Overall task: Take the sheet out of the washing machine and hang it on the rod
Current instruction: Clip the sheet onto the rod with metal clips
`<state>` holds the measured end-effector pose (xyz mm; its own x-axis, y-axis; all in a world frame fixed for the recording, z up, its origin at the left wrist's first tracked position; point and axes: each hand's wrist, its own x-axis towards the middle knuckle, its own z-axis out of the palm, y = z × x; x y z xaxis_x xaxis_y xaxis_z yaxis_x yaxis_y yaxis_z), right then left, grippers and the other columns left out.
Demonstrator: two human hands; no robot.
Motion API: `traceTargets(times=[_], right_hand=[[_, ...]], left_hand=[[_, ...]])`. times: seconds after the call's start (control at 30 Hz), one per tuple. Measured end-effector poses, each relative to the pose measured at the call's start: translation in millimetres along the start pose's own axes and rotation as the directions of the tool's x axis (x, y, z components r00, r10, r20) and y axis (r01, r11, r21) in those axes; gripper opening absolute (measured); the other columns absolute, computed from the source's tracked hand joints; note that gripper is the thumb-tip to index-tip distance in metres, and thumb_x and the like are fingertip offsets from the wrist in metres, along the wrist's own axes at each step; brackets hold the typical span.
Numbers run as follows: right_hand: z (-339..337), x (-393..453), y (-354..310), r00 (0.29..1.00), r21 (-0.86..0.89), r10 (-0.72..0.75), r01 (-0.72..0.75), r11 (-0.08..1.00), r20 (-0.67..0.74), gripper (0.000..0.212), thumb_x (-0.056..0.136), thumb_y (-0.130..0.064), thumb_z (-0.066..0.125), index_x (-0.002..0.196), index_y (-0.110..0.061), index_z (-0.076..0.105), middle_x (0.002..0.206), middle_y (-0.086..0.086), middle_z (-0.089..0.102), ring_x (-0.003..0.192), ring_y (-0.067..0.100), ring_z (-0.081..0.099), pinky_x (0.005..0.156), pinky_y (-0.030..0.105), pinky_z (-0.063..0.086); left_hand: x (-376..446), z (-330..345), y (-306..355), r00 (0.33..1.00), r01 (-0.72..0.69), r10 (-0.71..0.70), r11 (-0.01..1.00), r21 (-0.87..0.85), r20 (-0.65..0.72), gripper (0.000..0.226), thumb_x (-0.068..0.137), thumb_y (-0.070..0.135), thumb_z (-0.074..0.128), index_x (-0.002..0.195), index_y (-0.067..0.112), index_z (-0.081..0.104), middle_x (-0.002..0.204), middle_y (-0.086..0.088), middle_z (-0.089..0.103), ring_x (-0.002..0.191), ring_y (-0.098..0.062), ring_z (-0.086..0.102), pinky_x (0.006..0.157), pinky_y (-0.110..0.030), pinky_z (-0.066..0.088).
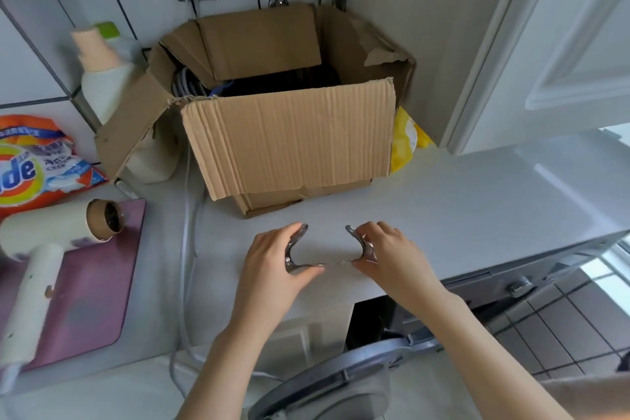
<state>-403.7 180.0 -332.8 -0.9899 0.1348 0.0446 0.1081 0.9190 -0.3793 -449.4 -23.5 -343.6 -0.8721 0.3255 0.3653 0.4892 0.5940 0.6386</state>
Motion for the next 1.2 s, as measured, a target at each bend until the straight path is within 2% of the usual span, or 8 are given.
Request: traceTargets(times=[0.1, 0.23, 0.33, 0.43, 0.6, 0.77, 1.03, 1.2], right_hand=[[-17, -13, -1, 0.996, 0.344, 0.094, -0.084, 0.935, -0.012, 0.036, 0.082, -0.037, 0.071, 0.107, -0.023, 0.05, 0.094, -0.013, 0.057, 0.083, 0.006, 0.058, 0.068, 0.026, 0.05], [-37, -34, -3, 0.978, 0.519, 0.194, -0.127, 0.845, -0.078, 0.048, 0.082, -0.027, 0.072, 0.119, -0.028, 0.041, 0.093, -0.014, 0.058, 0.076, -0.003, 0.06, 0.06, 0.011, 0.048], [-47, -56, -3, 0.959, 0.584, 0.274, -0.179, 0.792, -0.078, 0.052, 0.082, -0.021, 0.072, 0.118, -0.031, 0.035, 0.096, -0.008, 0.058, 0.077, 0.003, 0.063, 0.058, 0.014, 0.051], [-51, -86, -2, 0.93, 0.659, 0.354, -0.208, 0.723, -0.095, 0.053, 0.078, -0.009, 0.07, 0.11, -0.029, 0.032, 0.096, 0.003, 0.058, 0.079, 0.019, 0.064, 0.065, 0.03, 0.059], [-47, -141, 13, 0.844, 0.693, 0.52, -0.294, 0.659, -0.135, 0.06, 0.075, -0.001, 0.068, 0.111, -0.031, 0.03, 0.095, 0.006, 0.058, 0.082, 0.026, 0.061, 0.07, 0.037, 0.056], [-44, -195, 32, 0.699, 0.701, 0.684, -0.382, 0.602, -0.207, 0.06, 0.071, -0.013, 0.08, 0.107, -0.034, 0.036, 0.095, -0.007, 0.053, 0.087, 0.012, 0.058, 0.07, 0.025, 0.055], [-55, -278, 64, 0.536, 0.748, 0.798, -0.402, 0.528, -0.275, 0.058, 0.075, -0.021, 0.08, 0.117, -0.035, 0.043, 0.1, -0.014, 0.052, 0.089, 0.009, 0.057, 0.074, 0.025, 0.053], [-68, -342, 95, 0.461, 0.739, 0.84, -0.453, 0.499, -0.285, 0.067, 0.075, -0.021, 0.078, 0.13, -0.035, 0.041, 0.105, -0.013, 0.055, 0.091, 0.006, 0.058, 0.079, 0.029, 0.054]], left_hand=[[-2, -11, 17, 0.995, 0.074, -0.082, 0.99, -0.124, -0.06, 0.077, 0.063, 0.03, 0.088, 0.132, 0.031, 0.051, 0.11, 0.018, 0.055, 0.108, -0.001, 0.053, 0.088, -0.002, 0.033], [-3, -15, 42, 0.996, 0.04, -0.058, 0.969, -0.245, -0.067, 0.085, 0.065, 0.023, 0.087, 0.137, 0.036, 0.044, 0.113, 0.015, 0.059, 0.103, -0.004, 0.058, 0.092, -0.009, 0.039], [-6, -11, 60, 0.999, 0.003, -0.014, 0.954, -0.301, -0.034, 0.081, 0.067, 0.015, 0.086, 0.135, 0.031, 0.047, 0.114, 0.013, 0.061, 0.103, -0.003, 0.058, 0.095, -0.017, 0.044], [-13, -1, 75, 0.998, -0.017, 0.039, 0.93, -0.368, 0.054, 0.074, 0.067, 0.009, 0.084, 0.13, 0.028, 0.051, 0.112, 0.016, 0.06, 0.105, -0.001, 0.058, 0.097, -0.024, 0.046], [-32, 28, 100, 0.967, -0.022, 0.126, 0.906, -0.422, 0.22, 0.067, 0.067, 0.008, 0.084, 0.124, 0.025, 0.053, 0.111, 0.016, 0.058, 0.106, -0.005, 0.058, 0.098, -0.027, 0.047], [-54, 50, 133, 0.901, -0.063, 0.229, 0.91, -0.411, 0.369, 0.068, 0.066, 0.018, 0.086, 0.118, 0.04, 0.049, 0.105, 0.019, 0.058, 0.099, 0.016, 0.05, 0.083, 0.003, 0.035], [-91, 85, 196, 0.81, -0.102, 0.344, 0.88, -0.463, 0.476, 0.068, 0.062, 0.024, 0.088, 0.12, 0.037, 0.054, 0.105, 0.02, 0.059, 0.099, 0.004, 0.057, 0.09, -0.016, 0.046], [-129, 114, 248, 0.761, -0.14, 0.417, 0.854, -0.501, 0.497, 0.068, 0.066, 0.023, 0.086, 0.125, 0.033, 0.054, 0.11, 0.02, 0.06, 0.1, 0.003, 0.058, 0.09, -0.016, 0.045]])
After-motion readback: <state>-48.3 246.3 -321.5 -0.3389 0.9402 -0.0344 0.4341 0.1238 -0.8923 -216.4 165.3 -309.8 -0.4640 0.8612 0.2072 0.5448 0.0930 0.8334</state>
